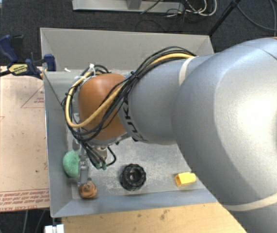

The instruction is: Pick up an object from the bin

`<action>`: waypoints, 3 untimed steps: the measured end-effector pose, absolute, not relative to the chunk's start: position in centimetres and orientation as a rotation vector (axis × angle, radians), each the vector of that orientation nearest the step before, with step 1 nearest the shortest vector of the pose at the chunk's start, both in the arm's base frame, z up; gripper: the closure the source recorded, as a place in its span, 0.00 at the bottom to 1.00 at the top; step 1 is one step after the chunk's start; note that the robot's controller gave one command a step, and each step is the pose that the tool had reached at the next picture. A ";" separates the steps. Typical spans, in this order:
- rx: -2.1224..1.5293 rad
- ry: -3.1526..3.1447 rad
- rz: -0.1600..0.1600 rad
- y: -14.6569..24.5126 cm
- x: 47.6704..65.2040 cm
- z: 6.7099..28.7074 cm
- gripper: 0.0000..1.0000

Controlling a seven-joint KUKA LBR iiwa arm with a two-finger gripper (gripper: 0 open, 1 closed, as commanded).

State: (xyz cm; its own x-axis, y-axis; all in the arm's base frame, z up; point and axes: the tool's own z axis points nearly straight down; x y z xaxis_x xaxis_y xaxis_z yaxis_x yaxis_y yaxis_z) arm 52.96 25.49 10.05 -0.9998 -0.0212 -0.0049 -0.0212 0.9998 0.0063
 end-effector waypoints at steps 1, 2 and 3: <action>-0.313 3.115 0.013 25.1 54.2 7.4 1.00; -0.313 3.115 0.013 25.1 54.2 7.4 1.00; -0.315 3.122 0.003 22.7 54.2 21.8 1.00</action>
Offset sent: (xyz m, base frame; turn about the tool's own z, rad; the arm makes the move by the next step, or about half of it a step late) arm 0.0000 0.0000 0.0000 0.0000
